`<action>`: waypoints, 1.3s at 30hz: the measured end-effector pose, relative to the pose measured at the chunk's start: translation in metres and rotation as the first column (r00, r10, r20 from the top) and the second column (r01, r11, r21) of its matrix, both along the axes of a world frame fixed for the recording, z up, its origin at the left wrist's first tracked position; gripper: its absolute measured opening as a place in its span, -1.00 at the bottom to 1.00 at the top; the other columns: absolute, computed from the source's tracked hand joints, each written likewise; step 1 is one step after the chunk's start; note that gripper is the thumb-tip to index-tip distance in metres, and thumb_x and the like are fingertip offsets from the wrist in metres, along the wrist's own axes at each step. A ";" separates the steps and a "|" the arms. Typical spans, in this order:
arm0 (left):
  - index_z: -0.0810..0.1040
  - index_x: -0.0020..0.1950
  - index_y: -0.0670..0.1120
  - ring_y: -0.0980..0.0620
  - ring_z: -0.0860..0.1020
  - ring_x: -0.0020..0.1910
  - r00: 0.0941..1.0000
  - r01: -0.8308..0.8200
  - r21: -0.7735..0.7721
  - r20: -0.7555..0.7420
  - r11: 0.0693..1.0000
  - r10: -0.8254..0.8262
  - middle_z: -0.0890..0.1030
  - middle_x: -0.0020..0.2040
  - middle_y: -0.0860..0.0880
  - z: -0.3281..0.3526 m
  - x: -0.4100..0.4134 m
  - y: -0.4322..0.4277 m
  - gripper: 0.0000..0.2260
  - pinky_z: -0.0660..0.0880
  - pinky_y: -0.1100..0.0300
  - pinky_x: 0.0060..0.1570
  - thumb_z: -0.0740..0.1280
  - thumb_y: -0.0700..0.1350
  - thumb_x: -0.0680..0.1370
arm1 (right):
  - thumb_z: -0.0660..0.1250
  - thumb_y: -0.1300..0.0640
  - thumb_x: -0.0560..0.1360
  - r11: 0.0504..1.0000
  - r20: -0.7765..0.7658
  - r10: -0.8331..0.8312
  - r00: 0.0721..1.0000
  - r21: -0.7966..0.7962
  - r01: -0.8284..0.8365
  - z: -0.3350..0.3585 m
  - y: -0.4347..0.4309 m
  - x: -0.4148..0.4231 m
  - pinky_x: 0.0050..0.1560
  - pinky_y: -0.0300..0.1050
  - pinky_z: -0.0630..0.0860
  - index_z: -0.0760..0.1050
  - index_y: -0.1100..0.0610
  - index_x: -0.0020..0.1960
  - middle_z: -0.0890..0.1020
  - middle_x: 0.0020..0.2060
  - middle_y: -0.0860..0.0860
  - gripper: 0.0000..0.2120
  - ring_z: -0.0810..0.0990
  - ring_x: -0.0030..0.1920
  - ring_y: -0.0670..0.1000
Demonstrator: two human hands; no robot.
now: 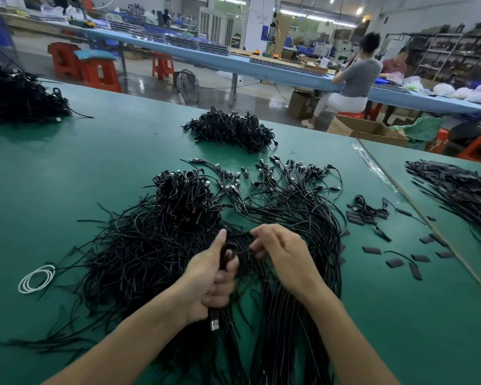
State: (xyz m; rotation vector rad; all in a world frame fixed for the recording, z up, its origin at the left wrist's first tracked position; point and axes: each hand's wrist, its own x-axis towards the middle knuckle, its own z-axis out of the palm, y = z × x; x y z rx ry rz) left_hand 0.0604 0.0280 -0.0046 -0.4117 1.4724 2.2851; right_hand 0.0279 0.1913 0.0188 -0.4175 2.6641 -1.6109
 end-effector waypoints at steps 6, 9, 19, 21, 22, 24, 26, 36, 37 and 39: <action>0.29 -0.49 -0.03 0.13 0.10 -0.64 0.982 -0.179 0.035 -0.059 0.983 0.181 0.17 -0.53 0.05 0.006 -0.009 -0.016 -0.43 0.05 0.36 -0.69 0.15 0.30 0.60 | 0.32 0.00 0.60 0.772 0.040 -0.039 0.998 0.636 0.005 -0.033 0.000 -0.009 0.13 -0.05 0.54 0.57 0.05 0.17 0.58 0.05 -0.03 -0.80 0.57 0.09 0.02; 0.34 -0.52 -0.03 0.12 0.13 -0.63 0.966 -0.238 -0.002 -0.100 0.971 0.237 0.20 -0.53 0.04 0.005 -0.009 -0.015 -0.43 0.09 0.33 -0.69 0.22 0.31 0.56 | 0.32 -0.04 0.60 0.696 -0.002 -0.042 0.999 0.717 0.031 -0.040 -0.011 -0.007 0.15 -0.06 0.50 0.52 0.07 0.22 0.54 0.12 0.01 -0.74 0.51 0.17 0.06; 0.33 -0.51 -0.06 0.13 0.12 -0.61 0.955 -0.233 0.082 -0.170 0.969 0.244 0.19 -0.53 0.04 0.002 -0.009 -0.014 -0.35 0.06 0.34 -0.66 0.00 0.36 0.61 | 0.25 -0.05 0.63 0.600 -0.062 -0.006 0.998 0.798 0.053 -0.042 -0.013 -0.003 0.07 -0.09 0.52 0.49 0.08 0.14 0.54 0.07 0.00 -0.78 0.53 0.10 0.05; 0.33 -0.49 -0.06 0.12 0.11 -0.60 0.956 -0.213 0.093 -0.185 0.973 0.227 0.19 -0.53 0.03 0.003 -0.008 -0.015 -0.35 0.06 0.34 -0.64 0.00 0.38 0.59 | 0.27 -0.07 0.62 0.635 -0.028 -0.070 0.997 0.770 0.066 -0.045 -0.013 -0.002 0.01 -0.13 0.44 0.50 0.09 0.13 0.52 0.06 0.00 -0.76 0.52 0.10 0.05; 0.33 -0.49 -0.06 0.12 0.11 -0.60 0.956 -0.208 0.091 -0.193 0.974 0.222 0.19 -0.52 0.03 0.003 -0.008 -0.015 -0.36 0.06 0.34 -0.64 0.00 0.37 0.60 | 0.27 -0.06 0.62 0.657 -0.005 -0.107 0.994 0.751 0.075 -0.045 -0.014 -0.002 -0.02 -0.14 0.42 0.51 0.09 0.12 0.52 0.06 0.00 -0.77 0.52 0.09 0.05; 0.33 -0.49 -0.04 0.12 0.11 -0.60 0.956 -0.204 0.060 -0.204 0.977 0.212 0.19 -0.52 0.04 0.004 -0.008 -0.014 -0.39 0.07 0.34 -0.65 0.02 0.31 0.62 | 0.29 -0.01 0.62 0.687 0.037 -0.161 0.986 0.721 0.086 -0.046 -0.017 -0.003 -0.07 -0.14 0.45 0.57 0.11 0.05 0.56 0.04 0.00 -0.80 0.55 0.04 0.05; 0.34 -0.51 -0.03 0.12 0.12 -0.60 0.957 -0.209 -0.006 -0.206 0.978 0.204 0.20 -0.51 0.04 0.004 -0.009 -0.013 -0.41 0.09 0.32 -0.66 0.05 0.25 0.65 | 0.30 0.04 0.60 0.696 0.050 -0.200 0.979 0.710 0.106 -0.044 -0.019 -0.004 -0.20 -0.15 0.46 0.60 0.12 -0.03 0.61 -0.03 -0.01 -0.82 0.56 -0.10 0.03; 0.48 -0.53 -0.04 0.11 0.12 -0.61 0.938 -0.238 -0.130 -0.286 0.963 0.193 0.23 -0.54 0.01 0.001 -0.007 -0.009 -0.50 0.03 0.26 -0.60 0.33 0.32 0.41 | 0.36 0.09 0.51 0.904 0.301 -0.227 0.926 0.418 0.085 -0.027 -0.008 -0.003 -0.39 -0.23 0.43 0.59 0.06 -0.19 0.62 -0.28 -0.05 -0.88 0.55 -0.35 -0.09; 0.46 -0.53 -0.04 0.11 0.12 -0.62 0.935 -0.245 -0.126 -0.292 0.961 0.200 0.23 -0.54 0.01 0.001 -0.006 -0.009 -0.49 0.03 0.26 -0.59 0.32 0.32 0.42 | 0.35 0.11 0.52 0.916 0.322 -0.202 0.925 0.397 0.062 -0.028 -0.008 -0.003 -0.46 -0.27 0.39 0.59 0.07 -0.20 0.61 -0.32 -0.05 -0.87 0.50 -0.42 -0.12; 0.44 -0.54 -0.03 0.10 0.11 -0.62 0.933 -0.263 -0.111 -0.281 0.958 0.224 0.23 -0.54 0.01 0.002 -0.007 -0.008 -0.47 0.03 0.28 -0.60 0.28 0.31 0.48 | 0.33 0.13 0.52 0.931 0.341 -0.166 0.925 0.363 0.033 -0.028 -0.010 -0.001 -0.55 -0.33 0.33 0.59 0.08 -0.18 0.57 -0.39 -0.06 -0.87 0.42 -0.51 -0.16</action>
